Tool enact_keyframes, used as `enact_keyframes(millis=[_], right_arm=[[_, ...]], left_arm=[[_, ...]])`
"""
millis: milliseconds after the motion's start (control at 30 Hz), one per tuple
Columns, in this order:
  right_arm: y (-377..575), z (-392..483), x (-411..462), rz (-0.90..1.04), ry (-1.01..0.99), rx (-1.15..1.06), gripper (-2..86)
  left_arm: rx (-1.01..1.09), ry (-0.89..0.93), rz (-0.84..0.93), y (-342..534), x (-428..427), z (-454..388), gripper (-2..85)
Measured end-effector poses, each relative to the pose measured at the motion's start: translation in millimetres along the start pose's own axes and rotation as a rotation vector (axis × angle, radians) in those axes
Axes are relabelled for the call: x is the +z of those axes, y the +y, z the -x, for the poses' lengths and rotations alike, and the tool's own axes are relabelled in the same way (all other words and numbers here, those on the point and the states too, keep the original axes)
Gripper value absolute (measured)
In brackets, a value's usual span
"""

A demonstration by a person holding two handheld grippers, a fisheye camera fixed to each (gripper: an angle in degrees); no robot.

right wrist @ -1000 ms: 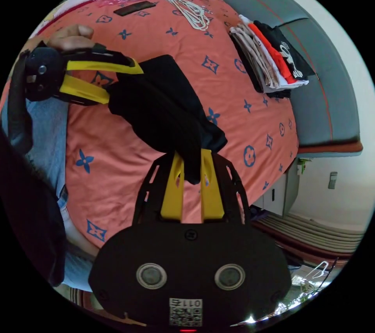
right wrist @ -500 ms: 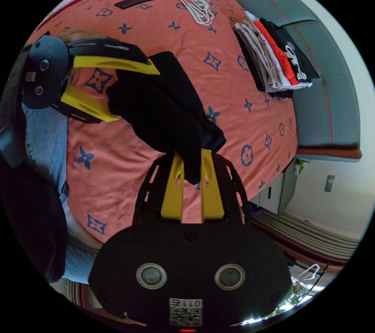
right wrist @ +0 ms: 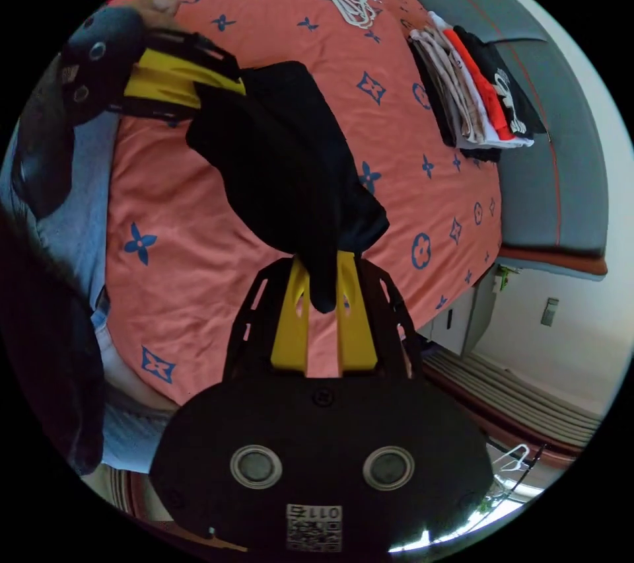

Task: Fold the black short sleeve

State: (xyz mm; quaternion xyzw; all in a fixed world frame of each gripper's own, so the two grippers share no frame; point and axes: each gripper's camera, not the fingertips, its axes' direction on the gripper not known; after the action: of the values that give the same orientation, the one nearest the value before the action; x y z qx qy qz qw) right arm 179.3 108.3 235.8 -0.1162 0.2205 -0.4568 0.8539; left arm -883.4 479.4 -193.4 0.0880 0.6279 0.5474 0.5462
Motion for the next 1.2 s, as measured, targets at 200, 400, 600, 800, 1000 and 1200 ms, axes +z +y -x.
enact_keyframes(millis=[200, 400, 600, 800, 1000, 1200], right_arm=[[9.1, -2.7, -83.3, -0.054, 0.094, -0.16, 4.8], [6.7, -51.8, -157.9, -0.079, -0.038, -0.177, 3.8], [-8.0, -138.5, -151.4, -0.158, -0.196, -0.149, 3.9], [-58.4, -280.0, -99.5, -0.25, -0.124, -0.032, 4.2], [-122.3, -451.9, -107.8, -0.453, 0.343, 0.12, 4.8], [-218.1, -491.6, -13.2, -0.396, 0.562, 0.099, 6.2]], left_arm=[[0.034, 0.005, -0.164, 19.1, -74.5, 69.3, 5.0], [0.145, 0.262, -0.28, 16.8, -139.2, 180.1, 4.6], [0.217, 0.371, -0.221, -46.0, -137.6, 269.1, 4.3], [0.166, 0.188, -0.117, -145.3, -85.5, 404.7, 3.8], [0.044, -0.494, -0.084, -226.9, -53.5, 585.3, 4.2], [0.046, -0.631, 0.049, -291.6, 59.2, 639.2, 6.6]])
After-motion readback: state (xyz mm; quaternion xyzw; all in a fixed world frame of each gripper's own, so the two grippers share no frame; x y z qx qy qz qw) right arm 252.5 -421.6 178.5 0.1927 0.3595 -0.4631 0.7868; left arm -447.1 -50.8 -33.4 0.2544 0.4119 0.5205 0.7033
